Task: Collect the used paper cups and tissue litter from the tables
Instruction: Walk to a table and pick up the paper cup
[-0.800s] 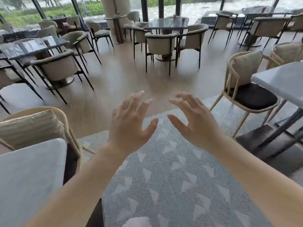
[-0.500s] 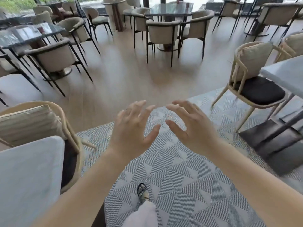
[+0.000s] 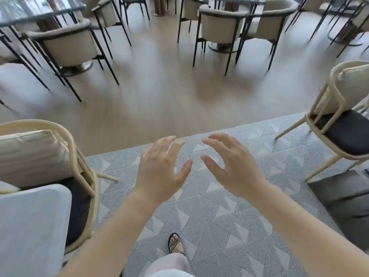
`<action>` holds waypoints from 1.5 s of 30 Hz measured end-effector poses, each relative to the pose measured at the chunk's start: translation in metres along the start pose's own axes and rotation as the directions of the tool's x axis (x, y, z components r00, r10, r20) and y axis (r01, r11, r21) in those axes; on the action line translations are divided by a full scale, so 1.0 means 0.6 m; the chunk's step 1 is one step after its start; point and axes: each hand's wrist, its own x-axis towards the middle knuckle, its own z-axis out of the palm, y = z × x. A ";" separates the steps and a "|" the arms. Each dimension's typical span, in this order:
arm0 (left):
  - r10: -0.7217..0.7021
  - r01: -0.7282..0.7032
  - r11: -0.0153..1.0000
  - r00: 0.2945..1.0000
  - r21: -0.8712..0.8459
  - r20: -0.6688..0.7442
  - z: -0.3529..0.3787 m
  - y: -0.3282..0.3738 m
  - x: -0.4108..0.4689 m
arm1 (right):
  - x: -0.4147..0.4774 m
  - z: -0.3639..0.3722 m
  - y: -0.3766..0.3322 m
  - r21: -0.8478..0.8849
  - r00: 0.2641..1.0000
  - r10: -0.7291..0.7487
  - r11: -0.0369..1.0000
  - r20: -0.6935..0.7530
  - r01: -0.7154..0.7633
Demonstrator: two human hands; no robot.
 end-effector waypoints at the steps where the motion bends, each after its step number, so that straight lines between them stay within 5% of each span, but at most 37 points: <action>1: -0.012 0.012 1.000 1.000 -0.001 0.007 -0.002 -0.018 0.018 | 0.027 0.008 -0.001 0.005 1.000 0.000 1.000 0.008 0.000; 15: -0.049 0.050 0.999 0.997 -0.010 0.053 0.008 -0.158 0.268 | 0.299 0.090 0.067 0.059 0.997 -0.003 0.998 0.079 -0.002; 31: -0.168 0.169 0.986 0.983 -0.009 0.078 0.083 -0.225 0.808 | 0.783 0.106 0.323 0.136 0.990 -0.015 0.991 0.143 -0.005; 45: -0.296 0.304 0.952 0.946 -0.044 0.132 0.083 -0.417 1.023 | 1.098 0.226 0.369 0.054 0.943 -0.096 0.995 0.319 0.083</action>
